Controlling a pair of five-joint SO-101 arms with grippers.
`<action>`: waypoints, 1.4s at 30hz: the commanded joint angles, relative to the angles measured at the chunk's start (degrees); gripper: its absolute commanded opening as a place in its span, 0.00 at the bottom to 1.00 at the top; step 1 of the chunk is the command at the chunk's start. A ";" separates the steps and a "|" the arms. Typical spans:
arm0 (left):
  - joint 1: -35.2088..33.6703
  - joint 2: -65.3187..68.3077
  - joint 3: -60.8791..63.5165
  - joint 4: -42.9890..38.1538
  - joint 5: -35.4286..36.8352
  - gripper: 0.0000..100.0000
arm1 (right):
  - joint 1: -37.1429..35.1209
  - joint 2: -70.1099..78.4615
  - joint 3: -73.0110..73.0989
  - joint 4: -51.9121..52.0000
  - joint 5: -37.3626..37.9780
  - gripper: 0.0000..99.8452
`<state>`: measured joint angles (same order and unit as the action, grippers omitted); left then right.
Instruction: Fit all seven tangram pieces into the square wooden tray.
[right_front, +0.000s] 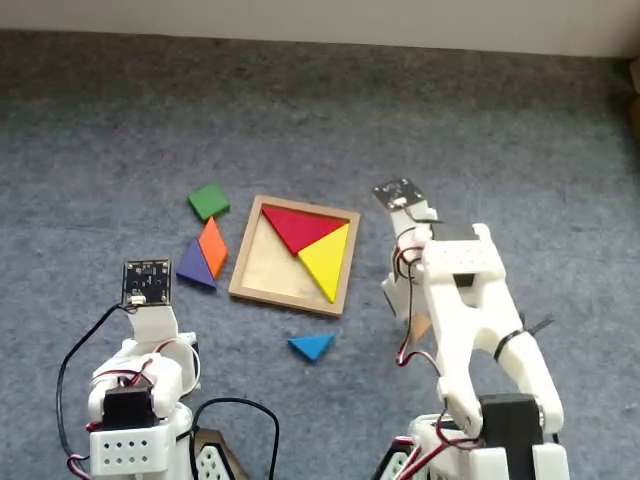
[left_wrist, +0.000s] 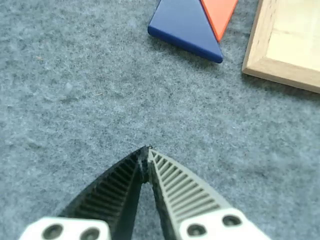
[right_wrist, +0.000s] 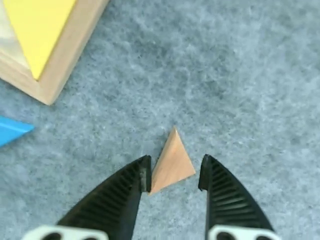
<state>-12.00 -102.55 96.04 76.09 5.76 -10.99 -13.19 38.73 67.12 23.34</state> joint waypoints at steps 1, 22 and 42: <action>-0.48 -0.75 1.19 0.26 -0.35 0.01 | 0.48 -3.65 0.57 -1.63 0.53 0.17; -0.48 -0.75 1.19 0.26 -0.35 0.01 | -0.75 8.40 -0.66 -2.42 0.53 0.17; -0.48 -0.75 1.19 0.26 -0.35 0.01 | -0.92 0.66 -4.88 4.79 0.79 0.01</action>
<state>-12.00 -102.55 96.04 76.09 5.76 -10.99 -6.15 38.55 69.32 23.52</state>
